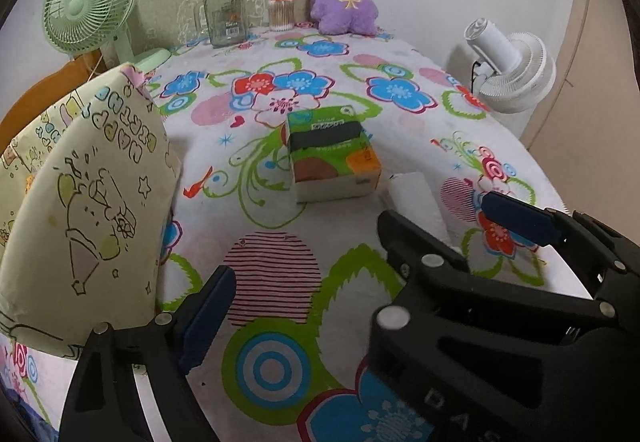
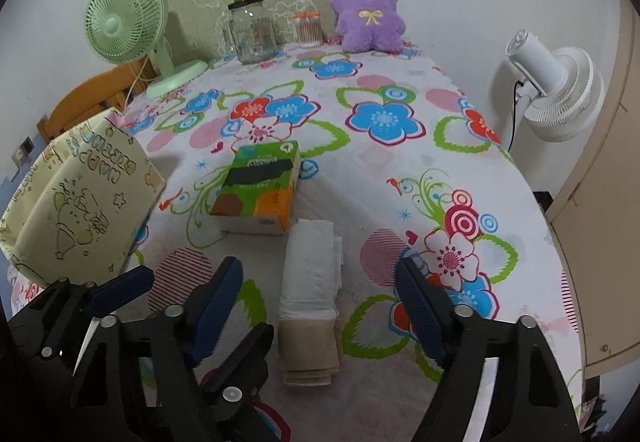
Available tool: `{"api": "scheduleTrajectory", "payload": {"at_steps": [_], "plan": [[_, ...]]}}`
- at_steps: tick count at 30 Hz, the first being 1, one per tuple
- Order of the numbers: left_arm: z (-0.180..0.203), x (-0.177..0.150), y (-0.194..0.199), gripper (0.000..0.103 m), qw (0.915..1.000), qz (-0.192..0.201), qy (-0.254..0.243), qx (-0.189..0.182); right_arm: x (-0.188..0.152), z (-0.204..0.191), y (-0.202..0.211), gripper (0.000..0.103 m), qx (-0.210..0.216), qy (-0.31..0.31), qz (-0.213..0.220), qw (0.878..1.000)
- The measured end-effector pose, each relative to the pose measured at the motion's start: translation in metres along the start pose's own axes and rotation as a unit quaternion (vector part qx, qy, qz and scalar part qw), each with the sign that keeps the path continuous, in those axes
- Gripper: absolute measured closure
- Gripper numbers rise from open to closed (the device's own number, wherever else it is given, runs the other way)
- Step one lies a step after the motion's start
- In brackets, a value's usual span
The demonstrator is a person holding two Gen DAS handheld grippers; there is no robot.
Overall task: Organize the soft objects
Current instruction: 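Move the right tool to the white folded stack while the left tool approaches the green tissue pack, then close the right gripper on the white stack while the left gripper grasps the green tissue pack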
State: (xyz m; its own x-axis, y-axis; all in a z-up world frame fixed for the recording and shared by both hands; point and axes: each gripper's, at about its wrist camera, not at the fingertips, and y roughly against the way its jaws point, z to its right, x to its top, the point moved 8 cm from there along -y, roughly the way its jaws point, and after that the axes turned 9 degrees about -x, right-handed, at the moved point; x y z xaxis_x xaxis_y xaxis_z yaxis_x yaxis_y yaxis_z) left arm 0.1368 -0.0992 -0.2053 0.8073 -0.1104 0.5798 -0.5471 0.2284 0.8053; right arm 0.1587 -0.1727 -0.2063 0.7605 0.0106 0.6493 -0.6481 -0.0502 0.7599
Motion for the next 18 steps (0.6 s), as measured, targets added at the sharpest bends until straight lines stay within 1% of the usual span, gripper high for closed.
{"api": "scheduleTrajectory", "payload": {"at_steps": [1,3,5,7,9,10,11,12,14,18], "plan": [[-0.0007,-0.0006,-0.0008,0.014,1.0000,-0.001,0.000,0.002,-0.0014,-0.0002,-0.0027,0.028,0.000,0.000,-0.005,1.000],[-0.0026,-0.0021,-0.0032,0.015,0.9999,-0.007,-0.002,0.009,-0.0031,-0.0010,-0.0061,0.036,0.003,0.001,-0.012,1.000],[-0.0030,-0.0027,-0.0036,0.014,0.9999,-0.007,-0.002,0.009,-0.0055,-0.0025,-0.0099,0.041,0.008,0.002,-0.020,1.000],[-0.0030,-0.0030,-0.0033,0.014,0.9999,-0.006,-0.003,0.010,-0.0056,-0.0027,-0.0103,0.047,0.010,-0.001,-0.017,1.000],[-0.0024,-0.0025,-0.0037,0.014,0.9999,-0.006,-0.003,0.011,-0.0056,-0.0027,-0.0111,0.060,0.007,0.002,-0.018,1.000],[-0.0024,-0.0024,-0.0038,0.014,0.9999,-0.006,-0.004,0.011,-0.0055,-0.0023,-0.0111,0.064,0.004,0.004,-0.018,1.000],[-0.0024,-0.0022,-0.0043,0.014,0.9999,-0.006,-0.004,0.012,-0.0054,-0.0026,-0.0113,0.070,0.005,0.006,-0.018,1.000],[-0.0023,-0.0020,-0.0044,0.014,0.9999,-0.006,-0.005,0.012,-0.0052,-0.0028,-0.0115,0.073,0.007,0.007,-0.019,1.000],[-0.0021,-0.0017,-0.0044,0.015,0.9999,-0.007,-0.004,0.010,-0.0050,-0.0025,-0.0109,0.074,0.009,0.008,-0.019,1.000],[0.0008,0.0026,-0.0045,0.018,0.9999,-0.006,-0.005,0.008,-0.0013,0.0004,-0.0088,0.075,0.006,0.010,-0.016,1.000]]}}
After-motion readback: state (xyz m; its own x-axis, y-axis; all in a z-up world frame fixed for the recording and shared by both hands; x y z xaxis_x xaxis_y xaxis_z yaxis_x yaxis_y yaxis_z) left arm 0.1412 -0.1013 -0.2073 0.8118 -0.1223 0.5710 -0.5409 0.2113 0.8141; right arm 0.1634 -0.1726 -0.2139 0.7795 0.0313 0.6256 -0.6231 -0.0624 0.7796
